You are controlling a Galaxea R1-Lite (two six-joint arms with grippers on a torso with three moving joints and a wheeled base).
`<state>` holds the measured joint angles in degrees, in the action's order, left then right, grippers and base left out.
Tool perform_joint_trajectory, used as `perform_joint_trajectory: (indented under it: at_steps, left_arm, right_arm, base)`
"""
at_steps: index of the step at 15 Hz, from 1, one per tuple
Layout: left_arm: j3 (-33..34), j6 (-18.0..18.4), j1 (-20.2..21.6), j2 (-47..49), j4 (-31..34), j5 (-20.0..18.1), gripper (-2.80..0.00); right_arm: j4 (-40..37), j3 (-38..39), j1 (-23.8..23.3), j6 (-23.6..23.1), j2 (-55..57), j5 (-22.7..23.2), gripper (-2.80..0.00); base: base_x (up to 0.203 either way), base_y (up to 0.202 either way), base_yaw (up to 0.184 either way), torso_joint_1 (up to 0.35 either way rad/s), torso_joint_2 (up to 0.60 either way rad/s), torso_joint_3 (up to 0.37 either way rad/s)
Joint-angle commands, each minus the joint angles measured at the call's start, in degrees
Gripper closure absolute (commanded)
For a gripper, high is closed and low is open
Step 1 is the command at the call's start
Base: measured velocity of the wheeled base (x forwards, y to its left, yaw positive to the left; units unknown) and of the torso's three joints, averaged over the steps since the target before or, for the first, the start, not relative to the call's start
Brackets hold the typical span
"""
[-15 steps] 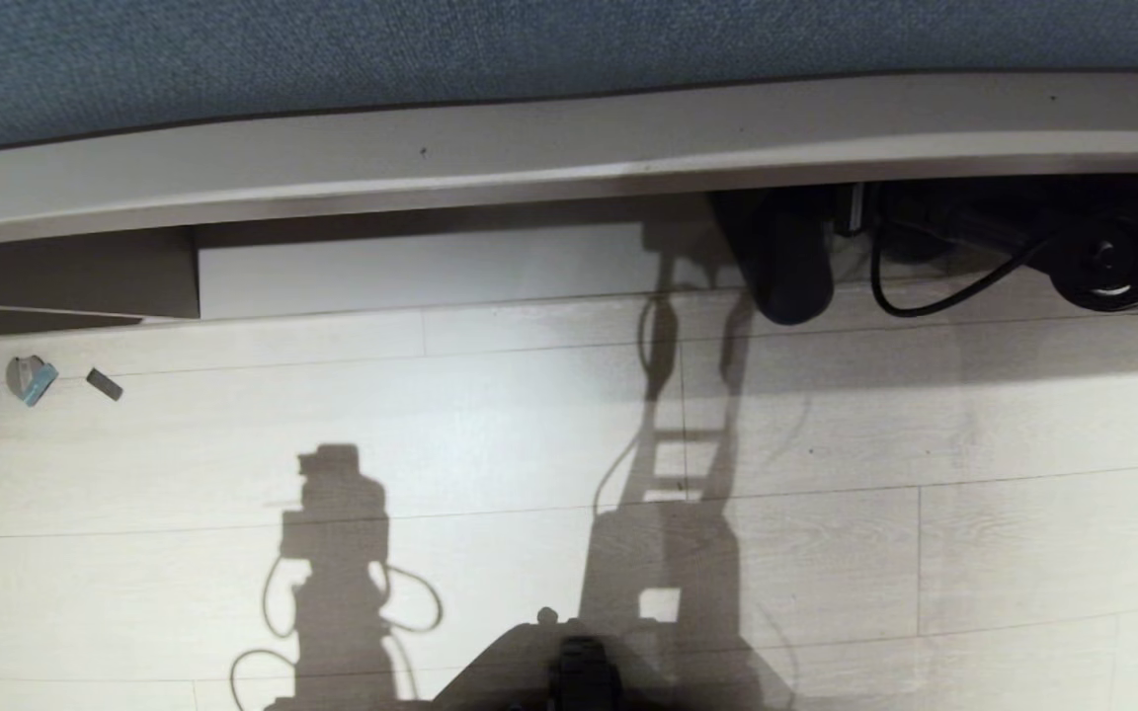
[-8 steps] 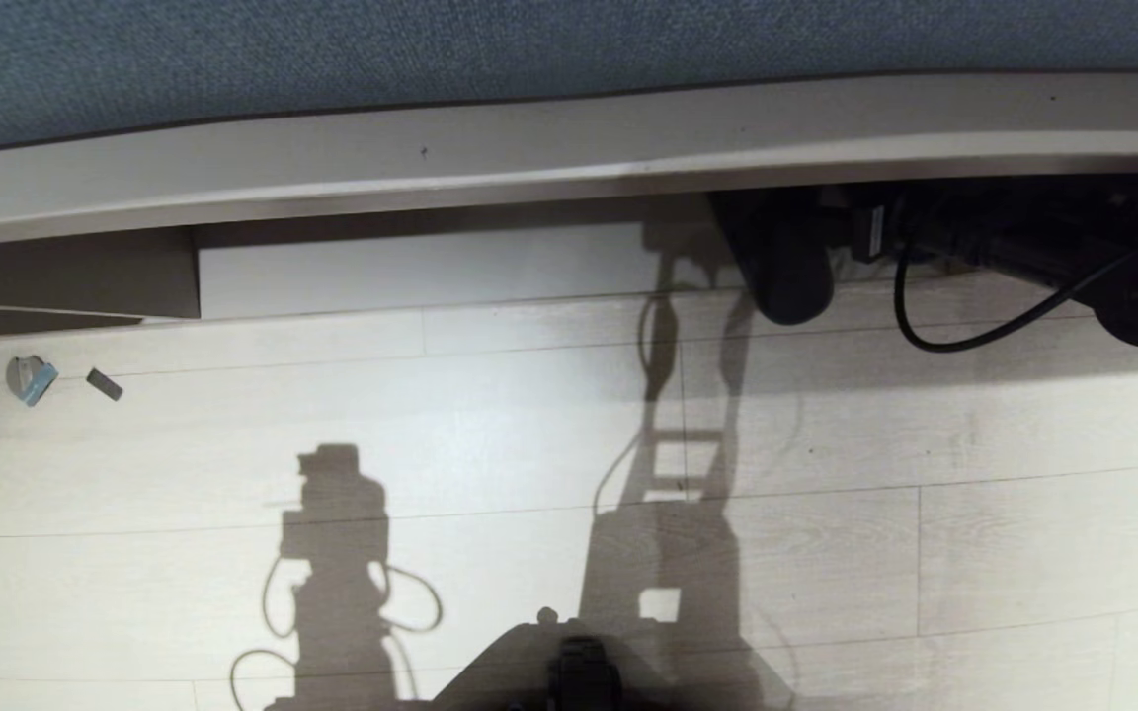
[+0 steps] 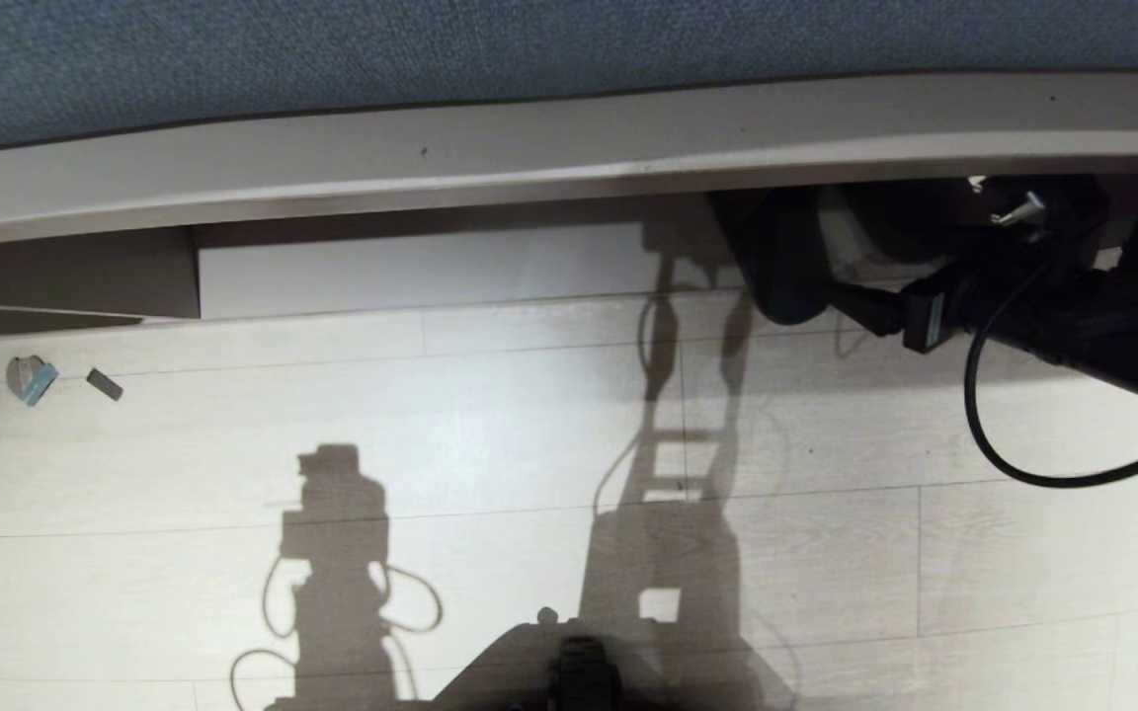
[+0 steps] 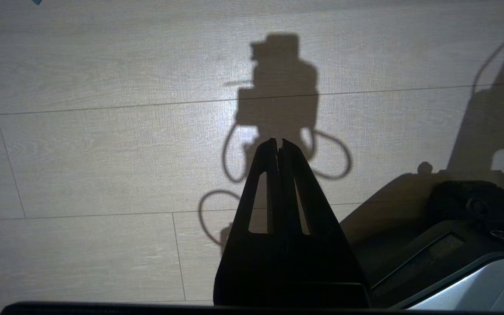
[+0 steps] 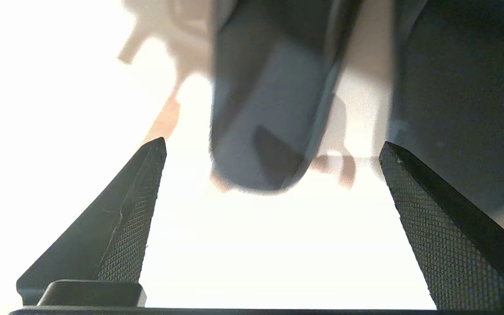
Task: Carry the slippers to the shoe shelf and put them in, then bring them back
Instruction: Pick up the slippers in the shoe cabinet
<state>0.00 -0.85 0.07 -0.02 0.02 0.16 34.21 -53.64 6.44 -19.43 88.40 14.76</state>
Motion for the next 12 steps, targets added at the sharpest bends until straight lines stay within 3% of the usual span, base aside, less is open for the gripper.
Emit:
perform_joint_trajectory:
  at_steps: [1, 10, 11, 12]
  left_arm:
    - [0.00, -0.02, 0.01, 0.02, 0.06, 0.02, 0.00]
    - [0.00, 0.06, 0.01, 0.02, 0.02, 0.02, 0.00]
    - [0.00, 0.06, 0.01, 0.02, 0.06, 0.02, 0.00]
    - [0.00, -0.02, 0.01, 0.02, -0.02, 0.02, 0.00]
  right_arm:
    - [0.48, 5.57, 0.01, 0.15, -6.69, 0.44, -2.80]
    - [0.86, 23.65, 0.24, 4.14, -23.86, 2.55, -2.80]
    - [0.81, 24.42, 0.24, 4.98, -25.65, 2.73, -1.12]
    - [0.76, 25.05, 0.24, 5.49, -27.64, 2.83, 0.00]
  base:
    - [0.000, 0.000, 0.000, 0.000, 0.00, 0.000]
    - [0.000, 0.000, 0.000, 0.000, 0.00, 0.000]
    - [0.000, 0.000, 0.000, 0.000, 0.00, 0.000]
    - [0.000, 0.000, 0.000, 0.000, 0.00, 0.000]
